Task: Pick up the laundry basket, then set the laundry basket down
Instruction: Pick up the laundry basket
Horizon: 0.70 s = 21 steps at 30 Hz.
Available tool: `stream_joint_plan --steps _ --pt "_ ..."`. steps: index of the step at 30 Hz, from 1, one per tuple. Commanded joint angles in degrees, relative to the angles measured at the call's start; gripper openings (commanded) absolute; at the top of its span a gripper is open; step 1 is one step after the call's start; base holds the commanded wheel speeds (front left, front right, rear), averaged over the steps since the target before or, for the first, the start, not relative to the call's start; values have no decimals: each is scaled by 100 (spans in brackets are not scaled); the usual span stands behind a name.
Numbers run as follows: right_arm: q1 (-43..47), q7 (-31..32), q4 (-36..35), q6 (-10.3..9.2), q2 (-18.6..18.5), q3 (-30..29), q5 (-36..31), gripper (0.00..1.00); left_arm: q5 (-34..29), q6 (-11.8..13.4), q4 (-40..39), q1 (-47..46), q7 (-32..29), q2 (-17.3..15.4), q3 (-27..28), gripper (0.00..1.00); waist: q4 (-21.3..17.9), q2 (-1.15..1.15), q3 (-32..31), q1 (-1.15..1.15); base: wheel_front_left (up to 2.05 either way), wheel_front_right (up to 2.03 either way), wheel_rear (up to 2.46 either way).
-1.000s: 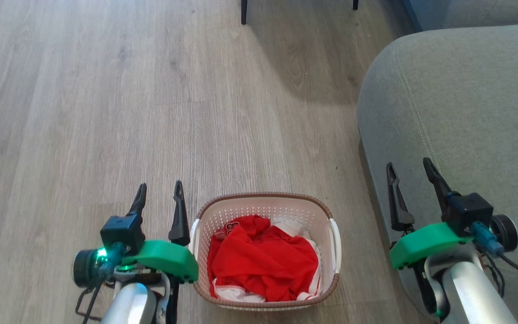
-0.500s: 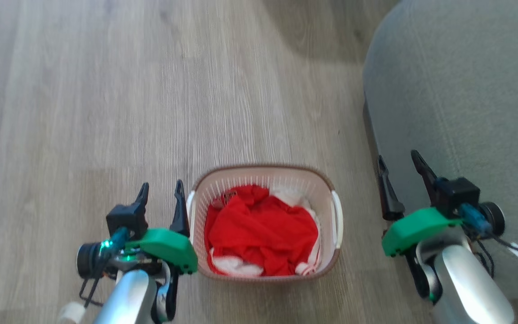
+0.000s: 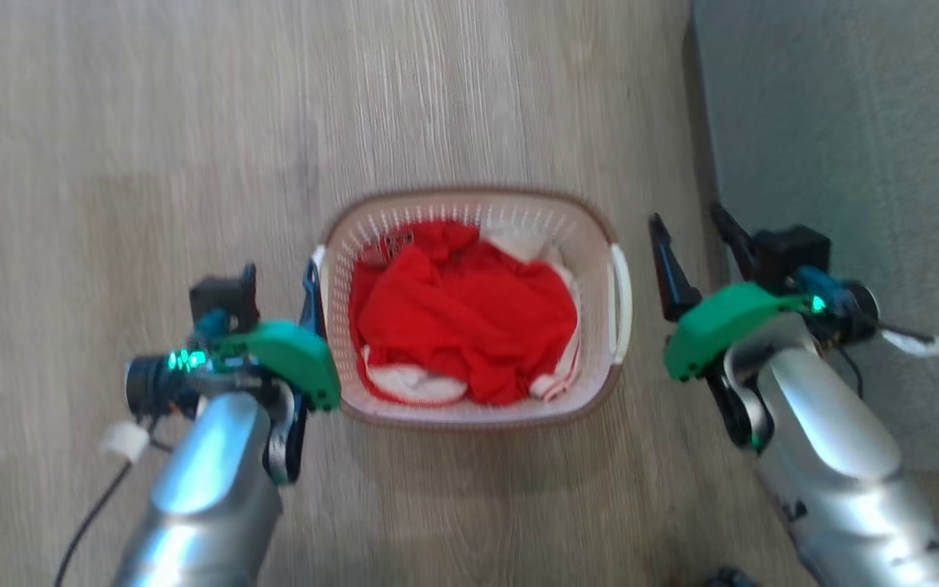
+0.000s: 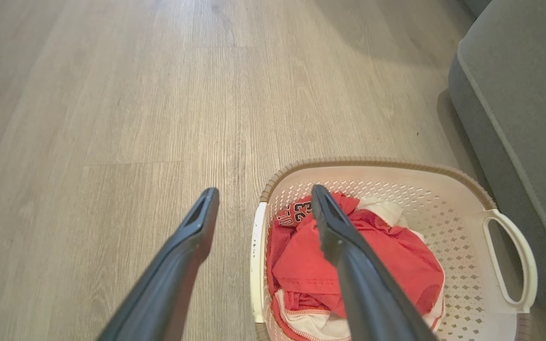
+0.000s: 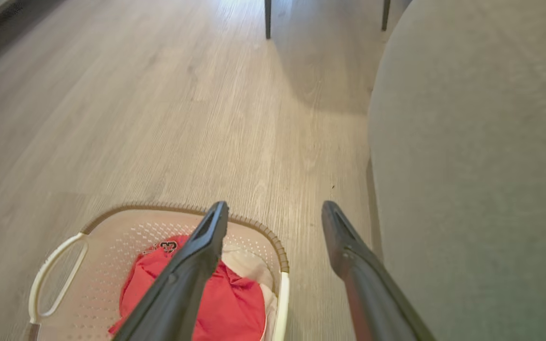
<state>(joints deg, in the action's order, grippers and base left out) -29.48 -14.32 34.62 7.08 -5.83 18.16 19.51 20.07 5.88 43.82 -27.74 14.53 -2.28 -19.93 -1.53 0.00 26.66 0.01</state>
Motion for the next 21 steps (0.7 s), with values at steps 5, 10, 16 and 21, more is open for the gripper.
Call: stream_joint_plan --steps 5,10,16,21 --pt "-618 -68 445 41 139 276 256 100 -43 -143 423 -730 47 -60 100 100 -93 0 1059 -1 0 0 0" --pt "-967 -68 1025 41 238 372 668 100 164 -309 1042 -1128 47 -60 123 100 -87 0 1422 -1 0 0 0" --pt "-1284 -68 1474 41 280 614 952 100 274 -453 1822 -1570 47 -60 -54 100 -82 0 1725 -1 0 0 0" --pt "-1461 -68 1859 41 289 860 1145 100 329 -634 2244 -1790 47 -60 -229 100 -99 0 1860 -1 0 0 0"
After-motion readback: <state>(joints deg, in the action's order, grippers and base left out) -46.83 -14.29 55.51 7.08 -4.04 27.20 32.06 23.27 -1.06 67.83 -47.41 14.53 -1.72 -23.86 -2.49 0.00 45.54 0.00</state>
